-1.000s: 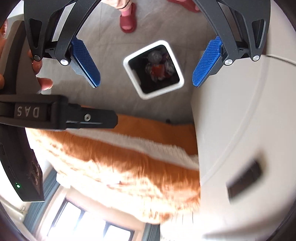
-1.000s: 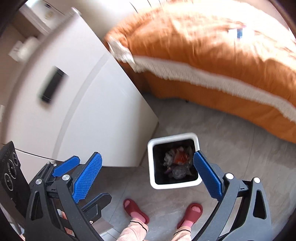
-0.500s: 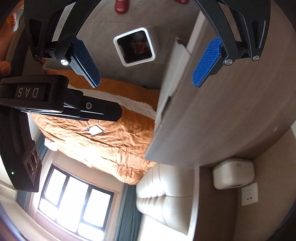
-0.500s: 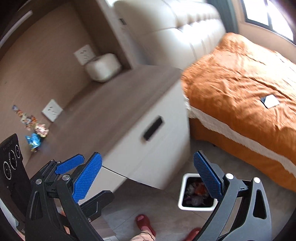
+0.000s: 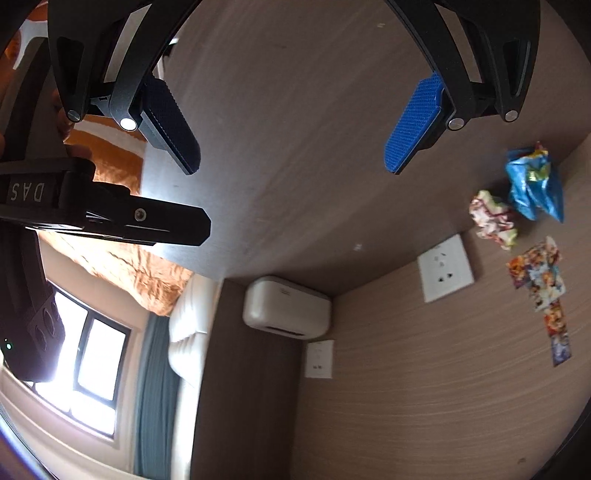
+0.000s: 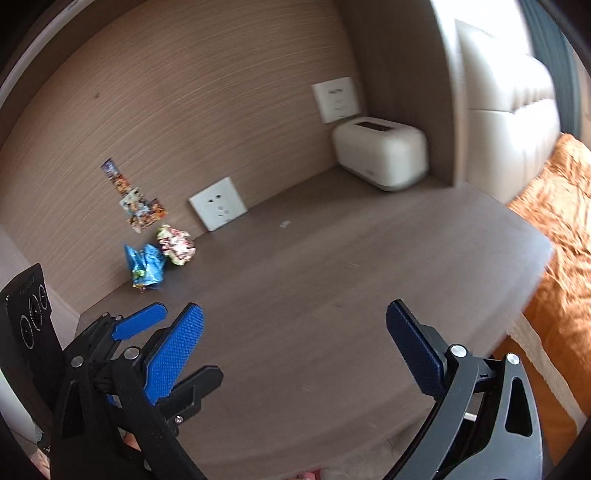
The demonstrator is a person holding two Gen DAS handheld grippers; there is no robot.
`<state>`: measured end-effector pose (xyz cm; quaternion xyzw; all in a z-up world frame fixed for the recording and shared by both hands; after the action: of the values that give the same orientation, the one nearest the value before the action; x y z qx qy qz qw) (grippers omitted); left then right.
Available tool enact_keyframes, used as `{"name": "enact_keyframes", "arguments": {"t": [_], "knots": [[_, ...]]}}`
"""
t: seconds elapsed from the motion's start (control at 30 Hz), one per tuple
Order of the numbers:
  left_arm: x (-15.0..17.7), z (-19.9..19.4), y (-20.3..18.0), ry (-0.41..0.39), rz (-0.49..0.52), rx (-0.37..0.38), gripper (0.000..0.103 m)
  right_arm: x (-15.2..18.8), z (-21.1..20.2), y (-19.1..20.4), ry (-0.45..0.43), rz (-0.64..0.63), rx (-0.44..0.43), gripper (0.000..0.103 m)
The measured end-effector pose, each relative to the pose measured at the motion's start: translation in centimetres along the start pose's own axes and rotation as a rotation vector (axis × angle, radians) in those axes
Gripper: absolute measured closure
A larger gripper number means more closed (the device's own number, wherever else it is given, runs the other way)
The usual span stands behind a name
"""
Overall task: Collect trash
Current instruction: 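Move both open grippers back to the last wrappers on the desk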
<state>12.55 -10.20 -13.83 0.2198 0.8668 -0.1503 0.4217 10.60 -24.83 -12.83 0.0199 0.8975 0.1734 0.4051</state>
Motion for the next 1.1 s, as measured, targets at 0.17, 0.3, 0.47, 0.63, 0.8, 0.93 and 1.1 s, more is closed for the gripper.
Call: {"name": "enact_keyframes", "arguments": {"t": [0.17, 0.3, 0.47, 0.63, 0.8, 0.93, 1.1], "knots": [[-0.4, -1.0, 6.7, -0.023, -0.048, -0.109, 0.005, -1.6, 4.6, 4.9, 0.025, -0.082, -0.067, 0.005], [-0.4, -1.2, 11.1, -0.022, -0.079, -0.182, 0.005, -2.5, 8.3, 8.2, 0.047, -0.133, -0.112, 0.005], [-0.2, -1.1, 15.3, -0.018, -0.106, -0.241, 0.005, -3.1, 12.2, 11.1, 0.086, -0.173, -0.15, 0.004], [0.0, -1.1, 18.4, -0.03, -0.143, -0.278, 0.005, -3.0, 15.5, 13.4, 0.128, -0.21, -0.174, 0.004], [0.4, -0.4, 20.8, -0.018, -0.158, -0.313, 0.005, -3.2, 18.1, 15.1, 0.154, -0.229, -0.19, 0.004], [0.8, 0.4, 22.8, -0.019, -0.199, -0.309, 0.005, -3.4, 19.9, 16.2, 0.165, -0.256, -0.185, 0.005], [1.1, 2.0, 25.3, 0.019, -0.223, -0.324, 0.005, -3.7, 22.2, 17.5, 0.169, -0.287, -0.167, 0.004]]}}
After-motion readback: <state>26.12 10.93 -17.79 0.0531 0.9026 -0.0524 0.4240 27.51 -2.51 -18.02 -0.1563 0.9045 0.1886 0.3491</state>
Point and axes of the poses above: each gripper's, at about its wrist camera, not at the fingertips, and z roughly the way its jaws point, y to its left, x to its underside, the point moved 4 cm from there along z, roughly the way its jaws point
